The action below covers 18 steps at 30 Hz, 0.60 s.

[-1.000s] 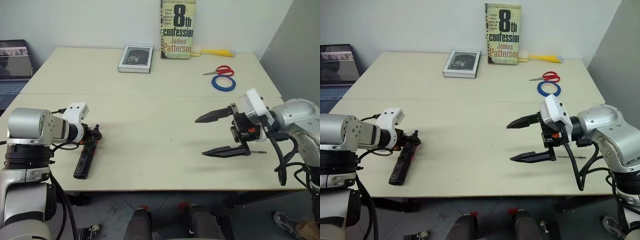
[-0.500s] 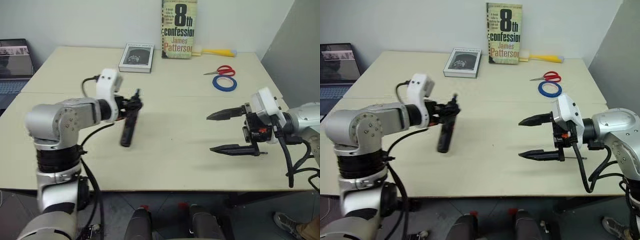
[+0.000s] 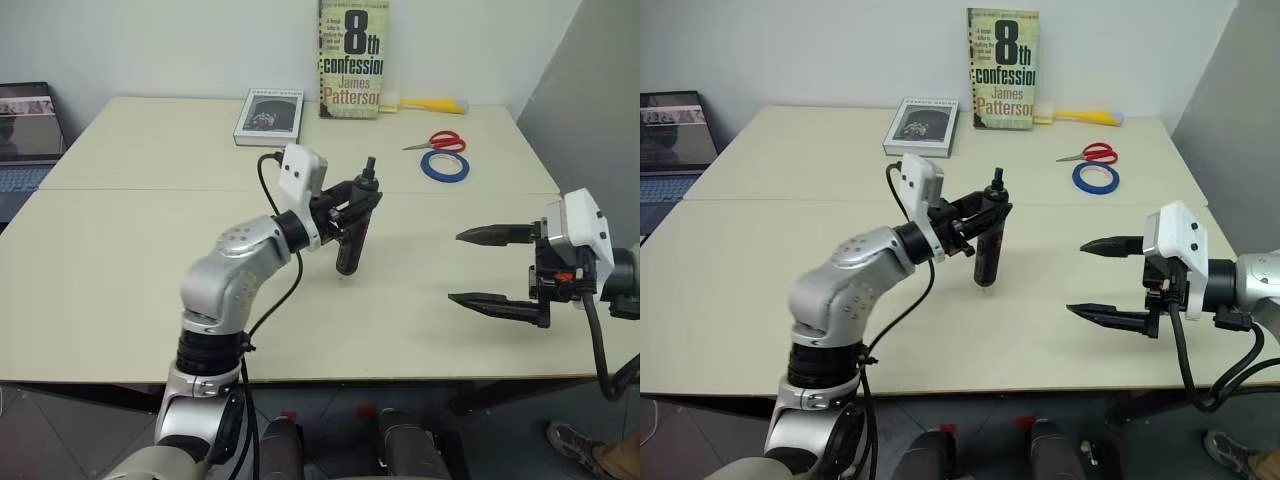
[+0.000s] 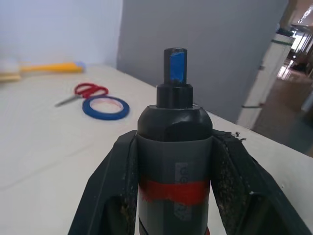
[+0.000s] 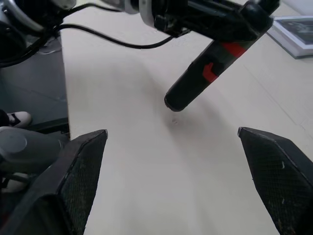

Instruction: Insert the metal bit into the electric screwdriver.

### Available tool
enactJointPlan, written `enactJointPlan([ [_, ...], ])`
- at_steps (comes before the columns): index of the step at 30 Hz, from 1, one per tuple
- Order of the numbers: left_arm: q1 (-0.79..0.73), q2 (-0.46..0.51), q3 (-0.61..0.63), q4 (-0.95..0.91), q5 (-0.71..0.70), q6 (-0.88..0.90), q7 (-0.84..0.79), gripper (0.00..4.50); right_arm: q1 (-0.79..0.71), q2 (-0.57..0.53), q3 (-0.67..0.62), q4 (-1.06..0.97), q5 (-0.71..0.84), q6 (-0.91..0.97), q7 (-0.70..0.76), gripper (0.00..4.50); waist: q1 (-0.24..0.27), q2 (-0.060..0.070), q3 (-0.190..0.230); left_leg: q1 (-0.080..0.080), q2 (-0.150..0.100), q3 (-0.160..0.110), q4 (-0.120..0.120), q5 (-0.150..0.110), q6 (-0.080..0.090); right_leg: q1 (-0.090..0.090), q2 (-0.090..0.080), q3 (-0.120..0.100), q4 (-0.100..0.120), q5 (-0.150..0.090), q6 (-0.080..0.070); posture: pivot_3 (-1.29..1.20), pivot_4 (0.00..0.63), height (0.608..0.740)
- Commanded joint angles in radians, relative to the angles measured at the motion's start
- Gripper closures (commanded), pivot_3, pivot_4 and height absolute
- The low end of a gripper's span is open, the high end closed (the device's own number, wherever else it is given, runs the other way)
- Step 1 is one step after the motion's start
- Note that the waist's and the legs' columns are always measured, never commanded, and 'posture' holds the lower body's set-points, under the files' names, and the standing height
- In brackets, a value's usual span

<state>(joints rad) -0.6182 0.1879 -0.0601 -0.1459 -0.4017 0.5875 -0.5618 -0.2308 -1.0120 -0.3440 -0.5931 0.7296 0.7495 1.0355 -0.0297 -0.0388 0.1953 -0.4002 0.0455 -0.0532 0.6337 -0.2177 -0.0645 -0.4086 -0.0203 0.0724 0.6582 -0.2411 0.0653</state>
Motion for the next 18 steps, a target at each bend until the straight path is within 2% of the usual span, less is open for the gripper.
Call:
enactJointPlan([
  [1, -0.006, -0.042, -0.036, 0.086, 0.086, -0.257, -0.014, 2.83, 0.035, -0.012, -0.067, -0.036, -0.010, -0.002, -0.052, 0.00, 0.001, 0.000, 0.000, 0.000, 0.000, 0.000, 0.000, 0.000, 0.000, 0.000, 0.000, 0.000, -0.001, 0.000, 0.000, 0.00, 0.150, 0.740],
  [4, 0.012, -0.085, -0.050, 0.199, 0.146, -0.409, 0.011, 2.83, 0.052, -0.008, -0.074, -0.050, -0.003, 0.003, -0.085, 0.00, 0.001, 0.000, 0.000, -0.001, 0.000, 0.000, 0.001, 0.000, 0.000, 0.000, 0.000, 0.001, -0.002, 0.000, 0.000, 0.00, 0.150, 0.740],
  [8, 0.051, -0.108, -0.065, 0.253, 0.179, -0.488, 0.012, 2.83, 0.056, -0.010, -0.077, -0.063, 0.020, 0.009, -0.105, 0.00, 0.001, 0.000, 0.000, -0.001, 0.000, 0.000, 0.000, 0.000, 0.000, 0.001, 0.000, 0.001, -0.002, 0.000, 0.001, 0.00, 0.150, 0.740],
  [18, 0.156, -0.059, -0.044, 0.177, 0.183, -0.433, 0.037, 2.83, 0.038, -0.017, -0.058, -0.057, 0.031, 0.007, -0.116, 0.00, -0.001, 0.000, 0.000, 0.001, 0.000, 0.000, 0.000, 0.000, 0.000, 0.002, 0.000, 0.000, -0.002, 0.001, 0.001, 0.00, 0.150, 0.740],
])
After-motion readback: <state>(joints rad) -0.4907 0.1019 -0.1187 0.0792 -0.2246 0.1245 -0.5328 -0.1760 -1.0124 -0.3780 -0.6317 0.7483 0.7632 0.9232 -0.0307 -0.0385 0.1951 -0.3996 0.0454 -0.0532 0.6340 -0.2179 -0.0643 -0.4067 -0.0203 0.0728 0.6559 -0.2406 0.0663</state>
